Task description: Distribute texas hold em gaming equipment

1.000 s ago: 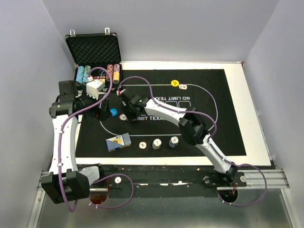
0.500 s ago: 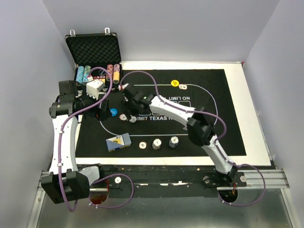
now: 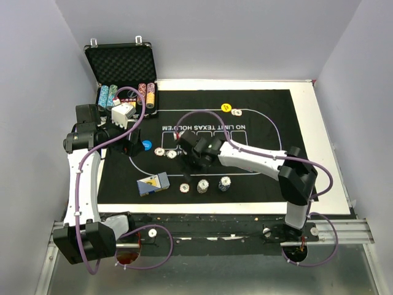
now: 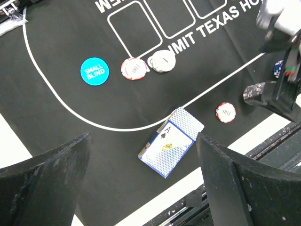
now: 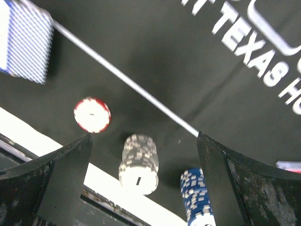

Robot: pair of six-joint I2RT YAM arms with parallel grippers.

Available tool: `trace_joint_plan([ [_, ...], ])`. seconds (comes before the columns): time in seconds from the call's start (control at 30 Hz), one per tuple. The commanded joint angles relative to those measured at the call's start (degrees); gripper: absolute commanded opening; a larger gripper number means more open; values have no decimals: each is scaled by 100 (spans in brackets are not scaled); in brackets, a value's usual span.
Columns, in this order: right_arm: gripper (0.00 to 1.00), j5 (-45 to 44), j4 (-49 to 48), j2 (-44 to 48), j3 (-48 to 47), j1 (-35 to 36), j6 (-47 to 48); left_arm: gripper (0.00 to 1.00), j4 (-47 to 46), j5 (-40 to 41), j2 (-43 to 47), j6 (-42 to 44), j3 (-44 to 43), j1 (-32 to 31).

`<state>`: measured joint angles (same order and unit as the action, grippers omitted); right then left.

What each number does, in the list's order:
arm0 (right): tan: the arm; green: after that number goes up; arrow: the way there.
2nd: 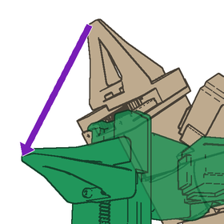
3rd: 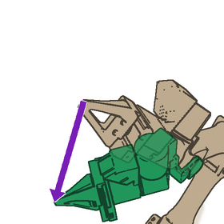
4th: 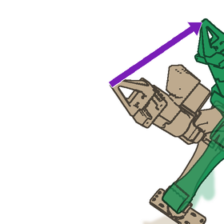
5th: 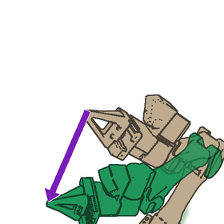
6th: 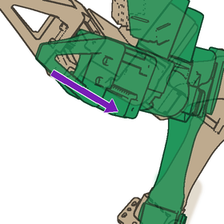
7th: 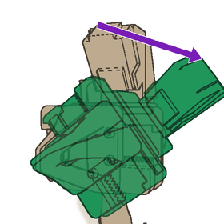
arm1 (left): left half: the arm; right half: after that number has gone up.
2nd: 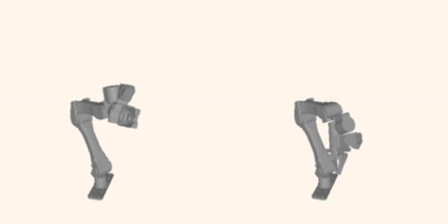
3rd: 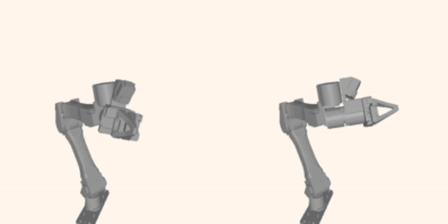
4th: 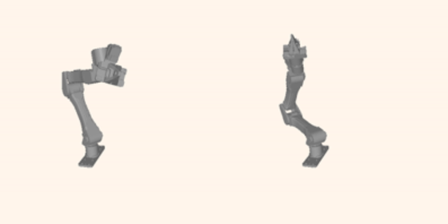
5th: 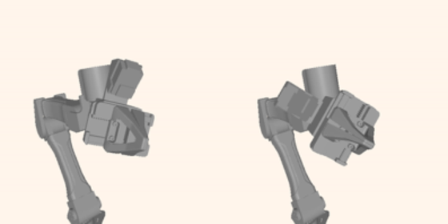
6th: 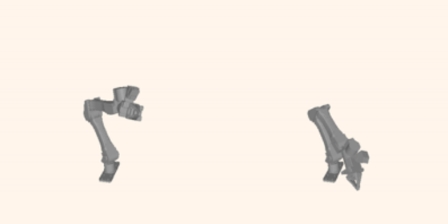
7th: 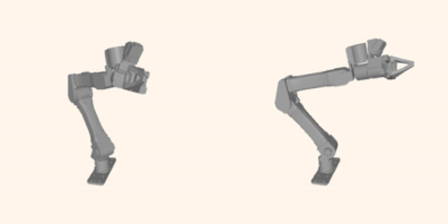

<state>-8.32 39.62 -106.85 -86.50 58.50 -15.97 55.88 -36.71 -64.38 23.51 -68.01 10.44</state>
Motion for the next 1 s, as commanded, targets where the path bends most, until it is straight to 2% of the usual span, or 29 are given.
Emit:
trace_joint_plan([
  [0.0, 100, -117, 125, 217, 572, 205, -354, 99, 20, -117, 119, 22, 42, 29],
  [0.2, 99, -205, 90, 226, 906, 364, -486, 99, 46, -108, 127, 31, 16, 46],
  [0.5, 87, -188, -24, 217, 1144, 452, -583, 99, 55, -47, 128, 40, -11, 37],
  [0.7, 74, -232, -94, 305, 1205, 461, -636, 99, 55, -64, 92, 40, -20, 46],
  [0.87, 58, -293, -103, 410, 1214, 452, -697, 99, 46, -56, 66, 22, -2, 37],
  [0.97, 53, -302, -112, 437, 1241, 452, -715, 99, 28, -64, 75, 31, 16, 46],
])
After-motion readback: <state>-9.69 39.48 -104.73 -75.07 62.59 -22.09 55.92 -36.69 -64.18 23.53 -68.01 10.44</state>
